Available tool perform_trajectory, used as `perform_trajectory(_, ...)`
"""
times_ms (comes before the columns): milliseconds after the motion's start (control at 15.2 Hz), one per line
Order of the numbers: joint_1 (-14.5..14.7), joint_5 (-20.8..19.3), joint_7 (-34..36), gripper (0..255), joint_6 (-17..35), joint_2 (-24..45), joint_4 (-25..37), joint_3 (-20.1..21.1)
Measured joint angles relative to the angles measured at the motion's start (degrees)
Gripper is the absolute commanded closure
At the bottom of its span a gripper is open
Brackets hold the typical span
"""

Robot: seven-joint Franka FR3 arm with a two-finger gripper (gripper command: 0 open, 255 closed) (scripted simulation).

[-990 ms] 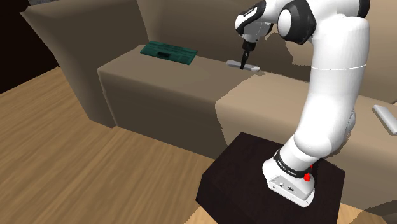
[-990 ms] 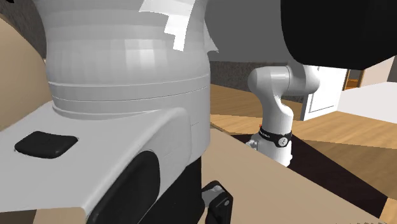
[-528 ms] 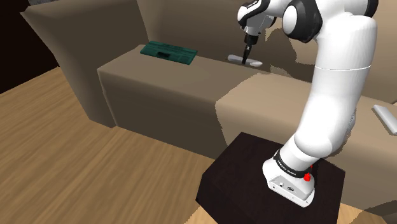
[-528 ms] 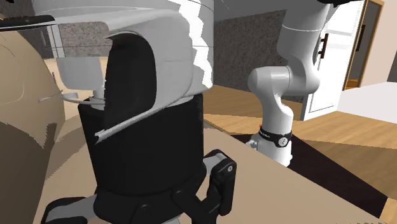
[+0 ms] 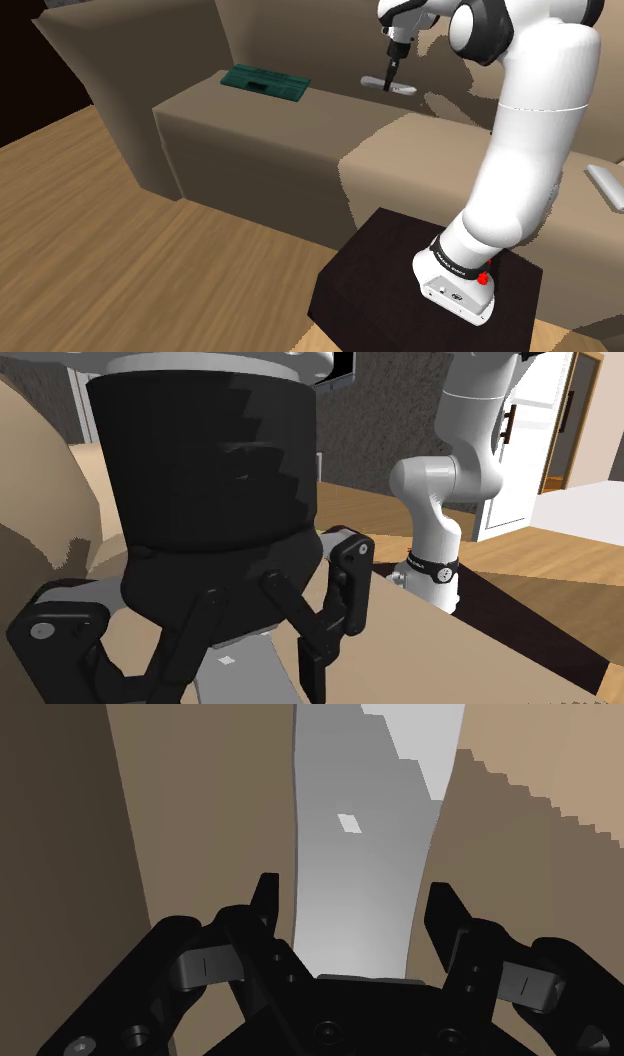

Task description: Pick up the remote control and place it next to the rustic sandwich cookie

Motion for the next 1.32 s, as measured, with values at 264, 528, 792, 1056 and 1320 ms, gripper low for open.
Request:
perform_trajectory(264,-0.01,-0.54,0.44,255,-2.78,-0.67,2.26,-0.25)
perform_trajectory(528,0.95,-3.17,-0.08,255,-1.56,-5.78,-3.33,-1.61)
perform_trajectory(792,1.73,-7.68,-0.58,255,1.13,-13.41,-12.2,-3.47)
perform_trajectory(1056,1.6,-13.01,-0.4,255,2.99,-21.32,-20.17,-4.87)
perform_trajectory(1320,-0.24,-19.04,-0.54,255,3.7,-29.65,-27.27,-5.95)
